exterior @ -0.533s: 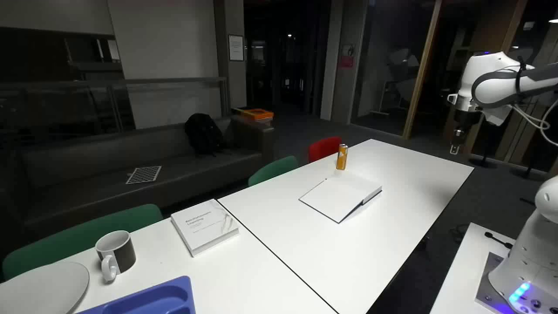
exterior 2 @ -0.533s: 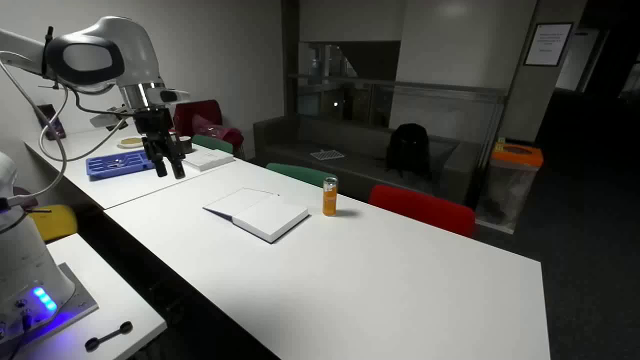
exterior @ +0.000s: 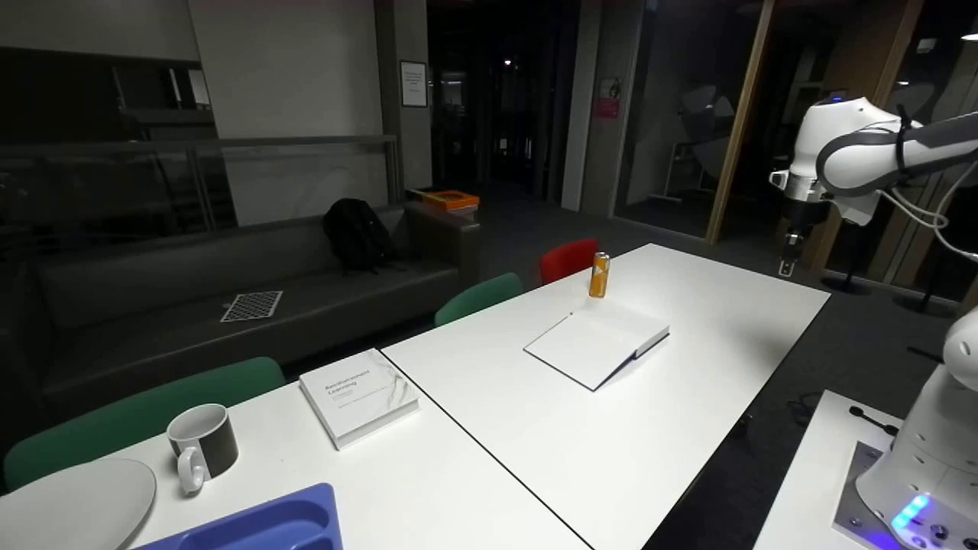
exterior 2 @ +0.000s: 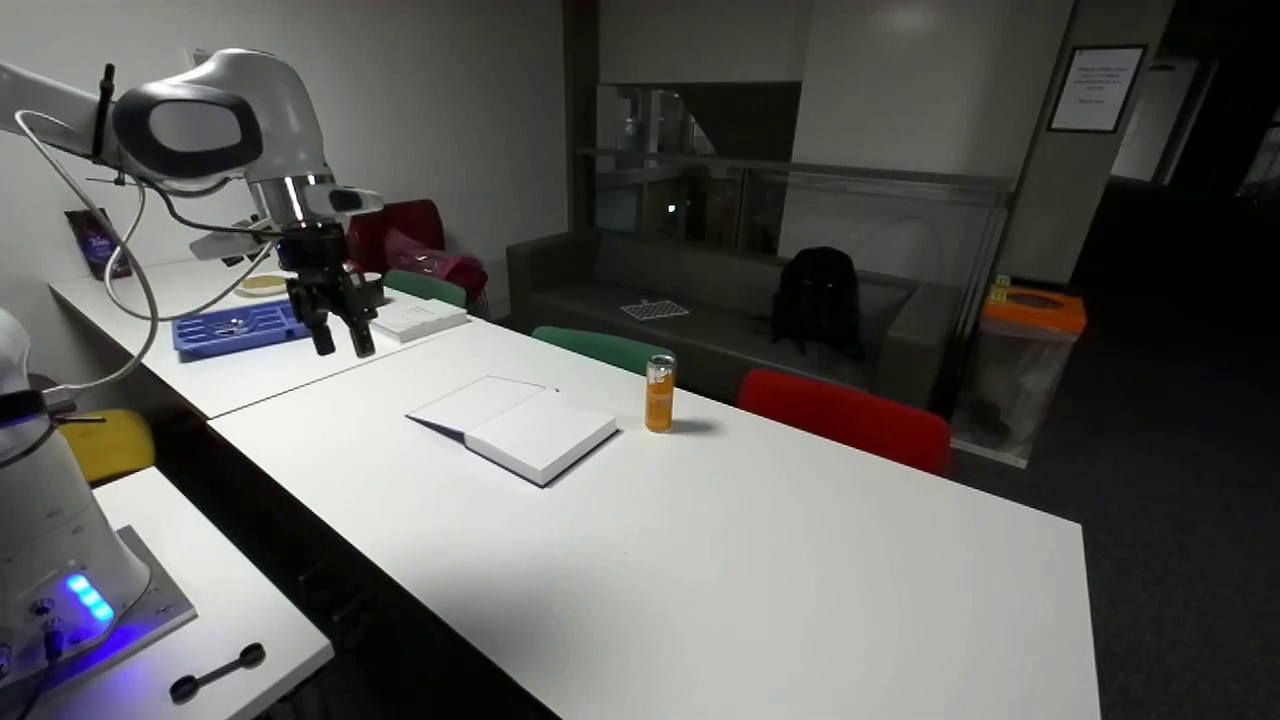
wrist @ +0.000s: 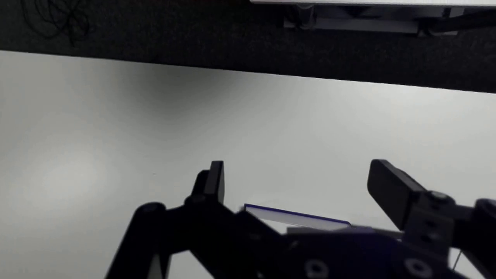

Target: Close the blue book

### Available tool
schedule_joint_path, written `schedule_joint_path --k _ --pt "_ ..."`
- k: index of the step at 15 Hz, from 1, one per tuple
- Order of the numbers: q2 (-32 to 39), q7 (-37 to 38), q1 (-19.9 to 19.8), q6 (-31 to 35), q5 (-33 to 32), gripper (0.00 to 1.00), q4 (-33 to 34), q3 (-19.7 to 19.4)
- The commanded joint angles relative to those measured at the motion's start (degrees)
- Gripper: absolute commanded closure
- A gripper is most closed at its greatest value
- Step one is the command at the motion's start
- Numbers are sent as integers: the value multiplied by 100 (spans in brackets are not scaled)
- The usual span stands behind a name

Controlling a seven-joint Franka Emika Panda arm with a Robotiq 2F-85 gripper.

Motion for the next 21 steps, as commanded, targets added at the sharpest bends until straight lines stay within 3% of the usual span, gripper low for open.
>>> schedule_joint_path --k 1,10,14,15,18,21 --pt "253 -139 464 529 151 0 -240 184" --pt "1059 -1323 1904 1472 705 0 -536 595" --pt "1384 -2408 2371 1371 1156 0 -384 507" --pt "1222 -1894 2095 1370 1006 0 -527 733" --pt "1335 -2242 2168 1370 1134 0 -492 742" --pt "1348 -2084 2115 1451 1155 0 -515 770"
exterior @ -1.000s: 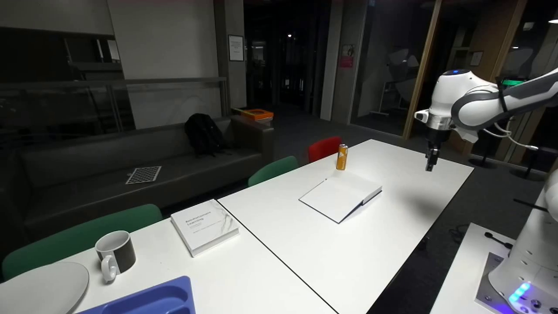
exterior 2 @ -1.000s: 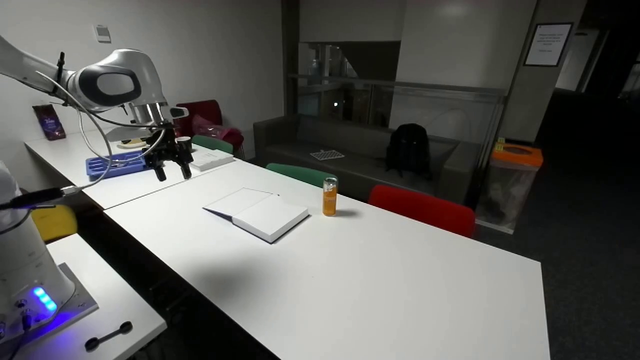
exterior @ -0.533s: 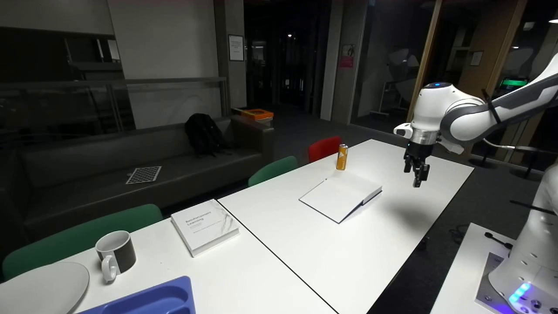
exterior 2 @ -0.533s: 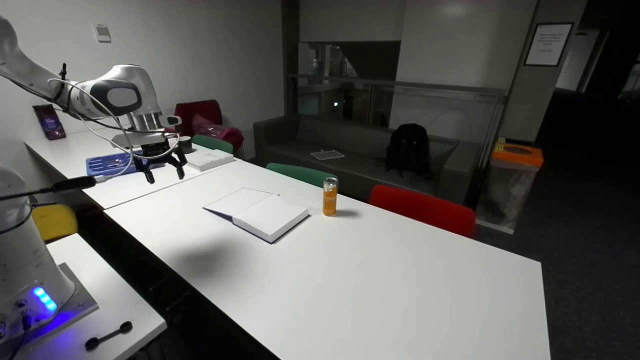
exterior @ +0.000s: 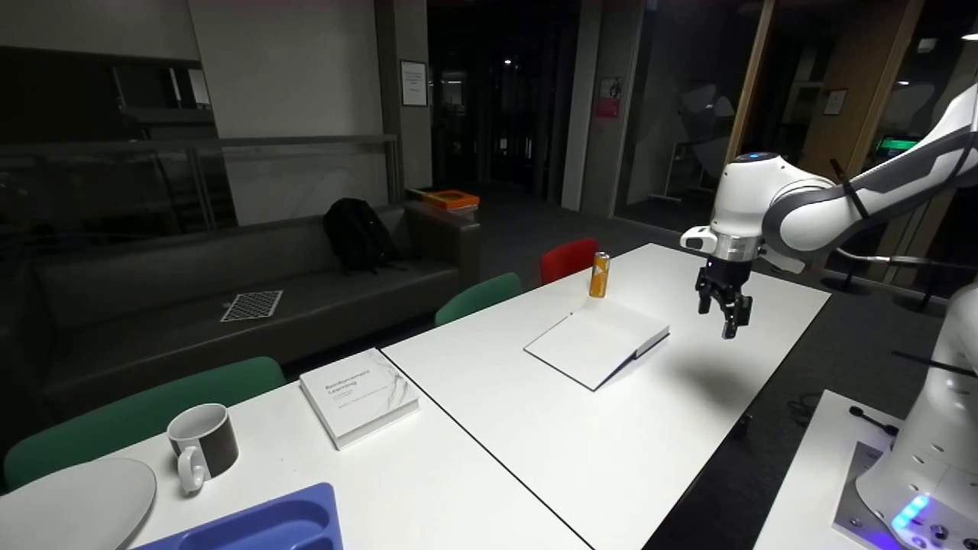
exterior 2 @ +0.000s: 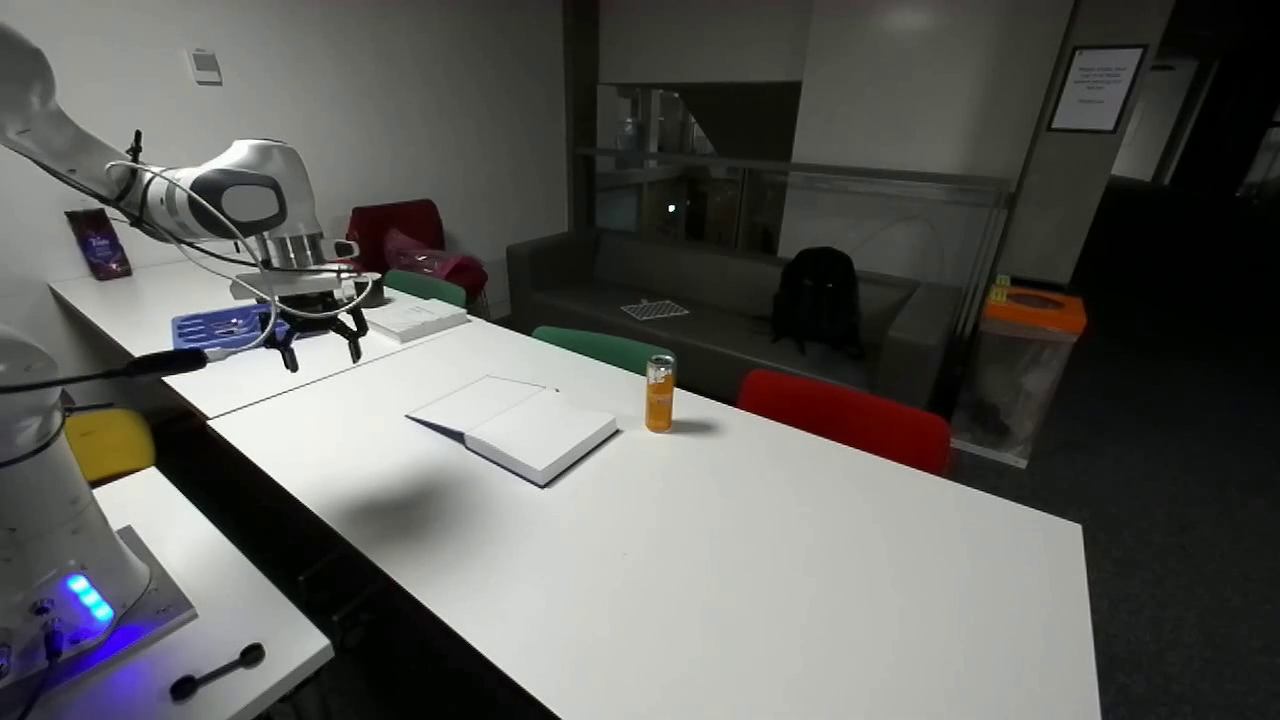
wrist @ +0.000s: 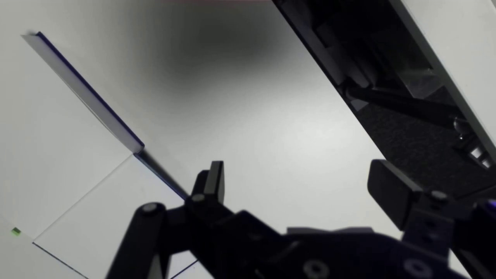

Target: Close the blue book

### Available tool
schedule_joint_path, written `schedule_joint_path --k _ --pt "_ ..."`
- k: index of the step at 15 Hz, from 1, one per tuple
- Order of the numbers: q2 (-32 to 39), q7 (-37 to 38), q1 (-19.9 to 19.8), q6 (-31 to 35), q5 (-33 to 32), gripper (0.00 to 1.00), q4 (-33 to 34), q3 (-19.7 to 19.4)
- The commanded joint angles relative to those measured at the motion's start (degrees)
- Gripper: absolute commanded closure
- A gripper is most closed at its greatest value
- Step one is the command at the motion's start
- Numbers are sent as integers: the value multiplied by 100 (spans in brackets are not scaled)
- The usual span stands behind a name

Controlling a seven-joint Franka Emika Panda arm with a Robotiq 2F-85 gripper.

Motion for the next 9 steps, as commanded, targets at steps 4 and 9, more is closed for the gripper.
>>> schedule_joint_path --k 4,9 --pt "555 212 -161 994 -244 0 -53 459" --pt "1394 480 -335 2347 -1351 0 18 951"
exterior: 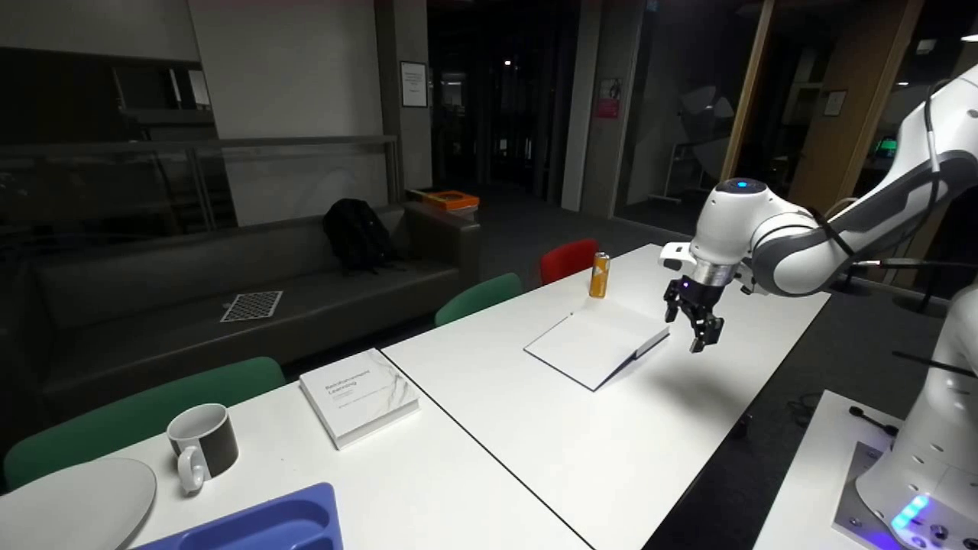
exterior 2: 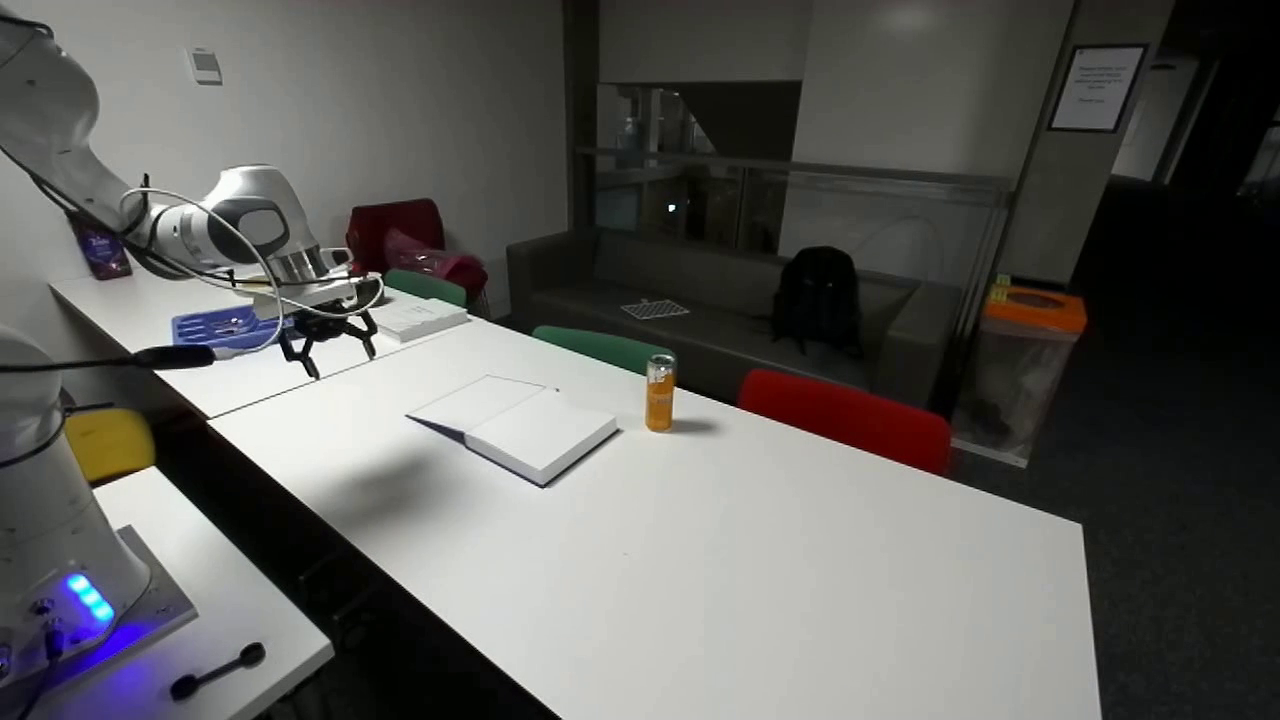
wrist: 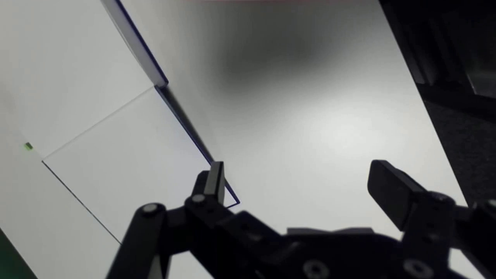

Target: Close the blue book

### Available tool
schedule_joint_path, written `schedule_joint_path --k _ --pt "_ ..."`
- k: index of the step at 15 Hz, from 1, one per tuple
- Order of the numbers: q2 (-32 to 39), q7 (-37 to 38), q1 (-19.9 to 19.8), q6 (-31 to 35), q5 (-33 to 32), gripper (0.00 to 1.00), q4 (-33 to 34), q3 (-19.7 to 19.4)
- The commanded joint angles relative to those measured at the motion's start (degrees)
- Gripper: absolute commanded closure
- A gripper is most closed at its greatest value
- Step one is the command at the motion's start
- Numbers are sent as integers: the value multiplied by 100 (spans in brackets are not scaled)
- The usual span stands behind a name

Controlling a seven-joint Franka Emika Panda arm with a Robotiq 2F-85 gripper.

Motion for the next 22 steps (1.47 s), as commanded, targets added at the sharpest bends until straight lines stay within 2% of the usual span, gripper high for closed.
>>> schedule_joint_path --k 1,2,3,4,9,14,18,22 --pt "609 60 -246 767 -687 0 99 304" --pt "745 -71 -215 879 -620 0 122 260" --pt "855 -419 -71 877 -231 0 124 140" --pt "604 -80 -148 685 -348 0 22 297" --pt "841 -229 -164 764 -298 0 85 290" --pt "910 879 -846 1491 -2771 0 213 652" --pt "1081 2011 -1148 2244 -4698 0 428 572" --pt "1346 3137 -1308 2666 -6179 0 742 489"
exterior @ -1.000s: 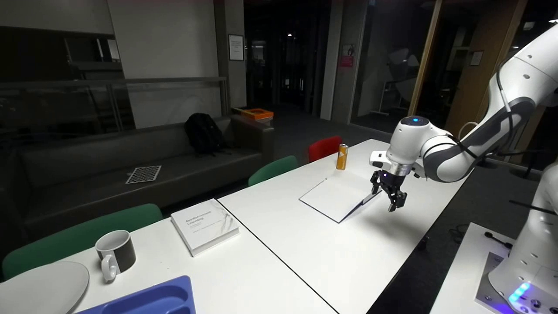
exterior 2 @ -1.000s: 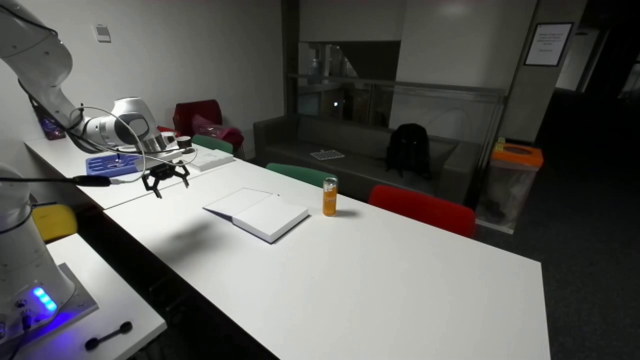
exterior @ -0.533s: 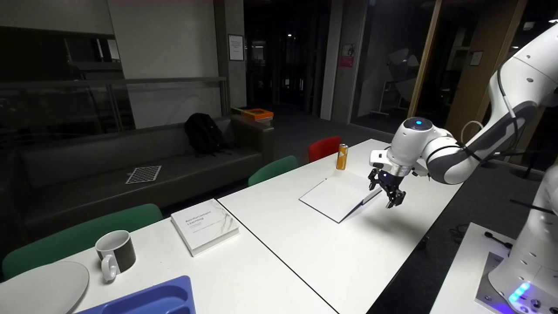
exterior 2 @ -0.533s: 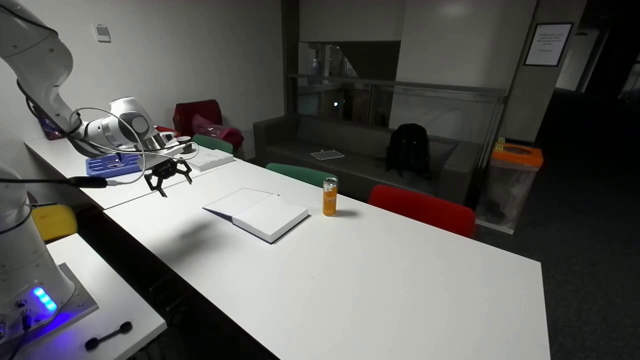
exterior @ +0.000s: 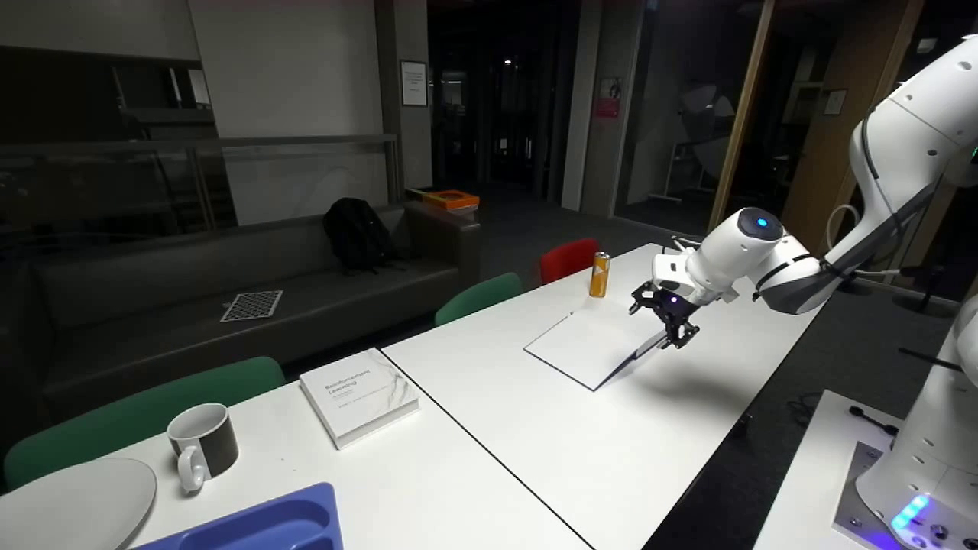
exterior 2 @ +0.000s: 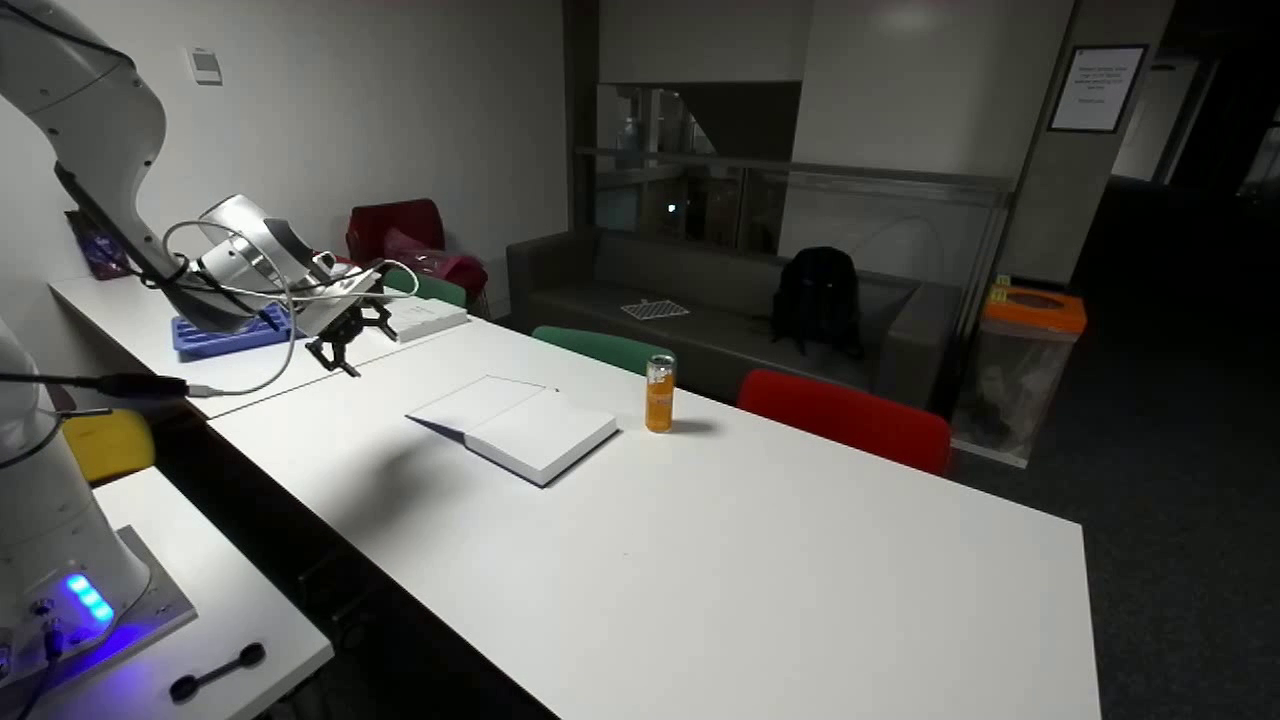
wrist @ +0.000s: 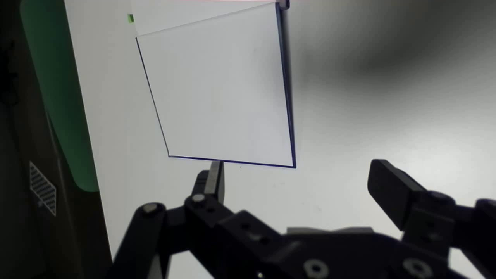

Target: Close the blue book

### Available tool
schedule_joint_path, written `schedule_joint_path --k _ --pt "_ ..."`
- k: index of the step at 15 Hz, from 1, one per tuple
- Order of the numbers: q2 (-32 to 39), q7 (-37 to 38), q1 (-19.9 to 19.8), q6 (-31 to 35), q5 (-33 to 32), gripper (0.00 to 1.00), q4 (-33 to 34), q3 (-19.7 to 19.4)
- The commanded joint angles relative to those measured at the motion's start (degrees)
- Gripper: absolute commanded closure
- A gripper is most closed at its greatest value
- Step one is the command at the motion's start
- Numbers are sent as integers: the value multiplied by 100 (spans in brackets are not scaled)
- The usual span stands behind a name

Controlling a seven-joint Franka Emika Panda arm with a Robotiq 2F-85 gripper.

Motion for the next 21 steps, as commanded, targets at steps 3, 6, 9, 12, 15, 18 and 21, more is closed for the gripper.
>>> schedule_joint_path --k 3,6,9,12,15,18,21 --pt "730 1471 -200 421 -1765 0 669 -103" --pt "1275 2052 -215 464 -2387 0 1053 -251" --pt "1802 2424 -277 512 -2769 0 1422 -382" --pt "2224 2699 -360 581 -3056 0 1757 -460" --pt "2546 2812 -409 648 -3110 0 1952 -462" --pt "2529 2593 -317 491 -2849 0 1819 -471" --pt "2533 2727 -298 399 -2905 0 1856 -441"
